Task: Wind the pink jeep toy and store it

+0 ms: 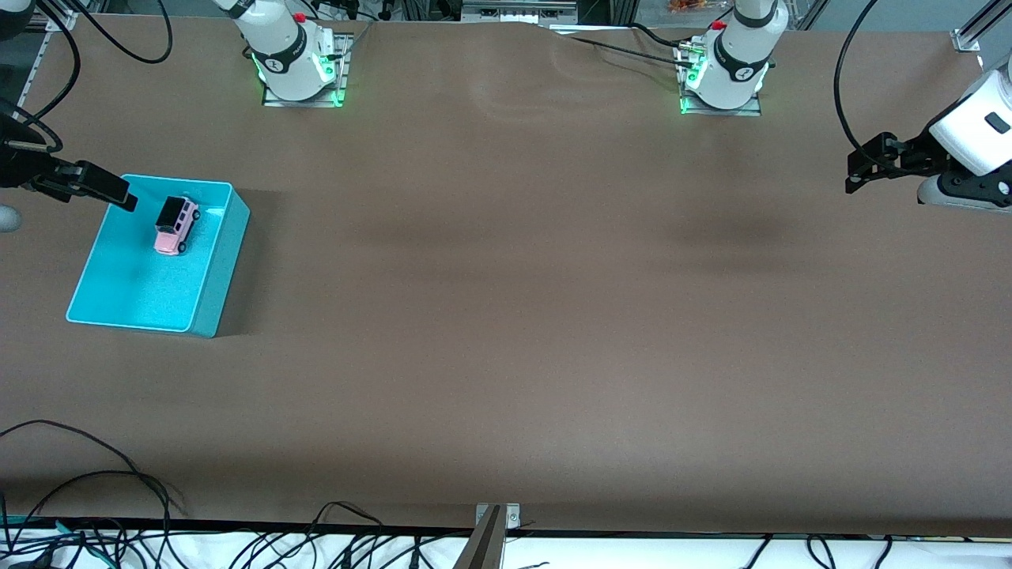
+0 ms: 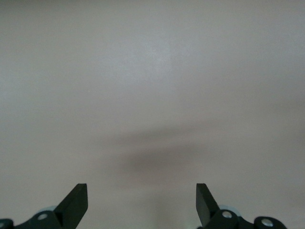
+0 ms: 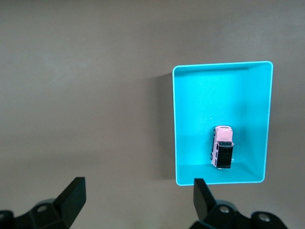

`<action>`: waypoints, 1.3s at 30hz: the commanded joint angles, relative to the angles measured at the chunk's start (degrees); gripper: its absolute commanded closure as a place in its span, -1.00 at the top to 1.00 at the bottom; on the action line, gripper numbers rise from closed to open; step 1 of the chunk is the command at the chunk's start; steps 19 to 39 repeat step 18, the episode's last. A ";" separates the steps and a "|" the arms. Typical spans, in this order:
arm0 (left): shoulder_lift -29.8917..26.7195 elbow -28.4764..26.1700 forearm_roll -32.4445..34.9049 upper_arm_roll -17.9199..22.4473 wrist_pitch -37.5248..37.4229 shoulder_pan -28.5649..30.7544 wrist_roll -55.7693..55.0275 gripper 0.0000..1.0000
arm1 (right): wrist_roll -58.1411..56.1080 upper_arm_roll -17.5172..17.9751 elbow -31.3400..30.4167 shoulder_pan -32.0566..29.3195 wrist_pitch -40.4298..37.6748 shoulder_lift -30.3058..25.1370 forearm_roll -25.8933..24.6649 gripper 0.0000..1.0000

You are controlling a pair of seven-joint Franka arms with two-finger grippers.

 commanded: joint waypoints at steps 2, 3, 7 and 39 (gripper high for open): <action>0.58 1.70 -0.85 0.10 -1.17 0.26 1.45 1.00 | -0.85 -0.54 0.63 0.66 -0.43 -0.09 0.14 1.00; 0.58 1.61 -0.85 0.10 -1.17 0.26 1.45 1.00 | -0.85 -0.45 0.63 0.75 -0.43 -0.09 0.14 1.00; 0.58 1.61 -0.85 0.10 -1.17 0.26 1.45 1.00 | -0.85 -0.45 0.63 0.75 -0.43 -0.18 0.23 1.00; 0.58 1.61 -0.85 0.10 -1.17 0.26 1.45 1.00 | -2.34 0.43 1.16 0.75 -0.43 -0.35 0.14 1.00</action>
